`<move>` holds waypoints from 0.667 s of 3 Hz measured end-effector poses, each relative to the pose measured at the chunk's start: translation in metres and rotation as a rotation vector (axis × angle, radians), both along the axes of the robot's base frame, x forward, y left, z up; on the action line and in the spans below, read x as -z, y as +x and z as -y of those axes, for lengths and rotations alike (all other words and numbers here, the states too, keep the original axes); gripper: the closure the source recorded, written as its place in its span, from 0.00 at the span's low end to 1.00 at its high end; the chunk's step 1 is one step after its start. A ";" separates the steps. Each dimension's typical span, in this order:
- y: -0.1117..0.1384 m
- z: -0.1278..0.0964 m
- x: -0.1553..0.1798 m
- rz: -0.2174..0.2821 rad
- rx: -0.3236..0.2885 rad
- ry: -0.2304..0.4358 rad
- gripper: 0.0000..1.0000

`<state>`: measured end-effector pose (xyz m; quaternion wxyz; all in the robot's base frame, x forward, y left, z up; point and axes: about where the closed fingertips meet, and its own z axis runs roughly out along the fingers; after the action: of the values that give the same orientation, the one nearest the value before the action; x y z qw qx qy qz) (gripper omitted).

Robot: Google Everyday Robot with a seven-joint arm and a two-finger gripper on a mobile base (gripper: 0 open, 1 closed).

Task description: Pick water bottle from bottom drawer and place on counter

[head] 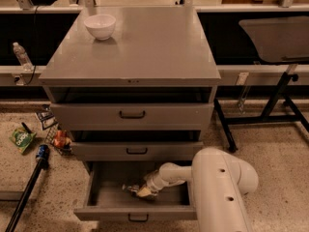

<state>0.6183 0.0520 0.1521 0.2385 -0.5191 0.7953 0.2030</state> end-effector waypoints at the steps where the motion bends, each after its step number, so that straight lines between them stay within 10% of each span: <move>1: -0.001 -0.002 0.019 -0.034 -0.018 -0.006 0.35; 2: -0.003 -0.003 0.032 -0.066 -0.027 -0.004 0.31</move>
Offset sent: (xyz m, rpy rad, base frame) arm -0.0049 0.0052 -0.0478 -0.0076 0.1017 0.0442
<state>0.6156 0.0551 0.1199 0.2083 -0.5233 0.7961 0.2215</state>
